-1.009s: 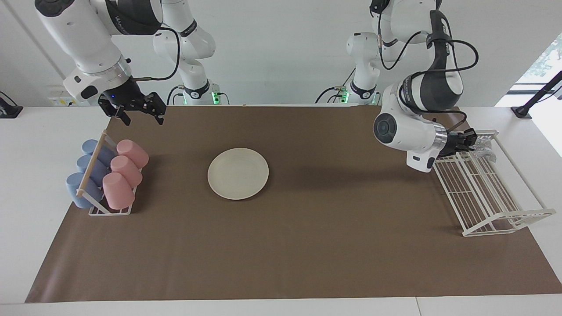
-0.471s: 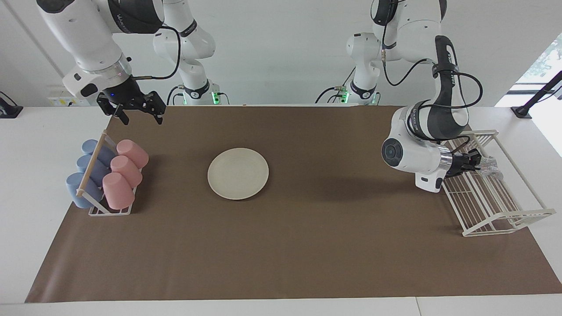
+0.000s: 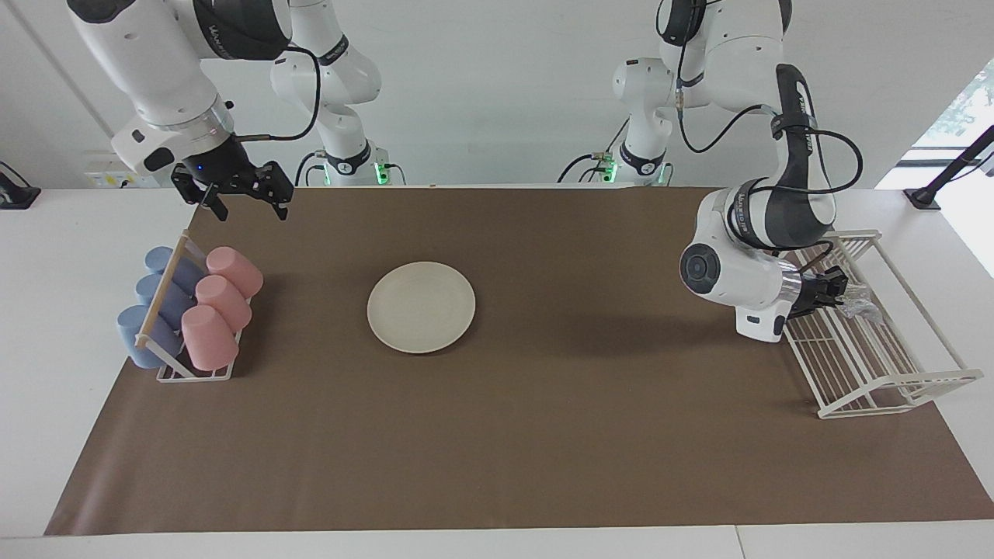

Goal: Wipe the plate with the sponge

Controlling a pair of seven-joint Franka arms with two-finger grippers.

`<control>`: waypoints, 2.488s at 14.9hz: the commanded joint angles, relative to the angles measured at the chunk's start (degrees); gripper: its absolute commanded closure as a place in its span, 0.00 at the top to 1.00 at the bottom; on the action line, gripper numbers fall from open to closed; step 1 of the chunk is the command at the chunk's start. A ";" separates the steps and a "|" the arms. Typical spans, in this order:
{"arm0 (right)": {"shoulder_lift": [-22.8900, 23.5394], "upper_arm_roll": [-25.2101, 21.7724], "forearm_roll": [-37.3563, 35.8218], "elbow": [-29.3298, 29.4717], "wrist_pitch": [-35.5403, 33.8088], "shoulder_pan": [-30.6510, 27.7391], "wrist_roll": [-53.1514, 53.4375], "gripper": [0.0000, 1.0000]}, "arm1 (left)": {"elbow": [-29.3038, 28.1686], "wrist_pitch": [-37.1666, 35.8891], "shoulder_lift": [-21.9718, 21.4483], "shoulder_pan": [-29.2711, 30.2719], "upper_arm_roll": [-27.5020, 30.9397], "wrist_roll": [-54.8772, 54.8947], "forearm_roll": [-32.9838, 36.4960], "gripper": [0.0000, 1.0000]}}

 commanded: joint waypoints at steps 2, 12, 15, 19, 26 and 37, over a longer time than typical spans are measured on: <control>0.00 0.37 -1.50 0.73 -0.06 0.16 -1.46 1.00 | -0.36 1.74 -0.34 0.80 -0.33 -0.51 -0.80 0.27; 0.09 0.37 -1.59 0.73 0.11 0.16 -1.55 1.00 | 0.70 4.63 -2.53 2.72 -0.33 0.01 -6.58 1.00; 0.09 0.55 -2.29 0.73 0.11 0.16 -1.64 1.00 | 1.75 4.99 -4.82 3.78 -0.42 2.02 -12.20 1.00; 0.00 0.55 -2.38 0.73 0.02 0.16 -1.64 1.00 | 2.02 4.55 -10.00 5.19 -0.15 7.29 -23.09 1.00; 0.00 0.63 -2.29 0.64 0.02 0.16 -1.64 1.00 | 1.93 2.45 -21.86 10.28 0.37 20.47 -50.95 1.00; 0.00 0.63 -2.29 0.73 0.02 0.16 -1.55 1.00 | 0.52 -3.79 -25.83 8.71 1.60 23.52 -61.61 1.00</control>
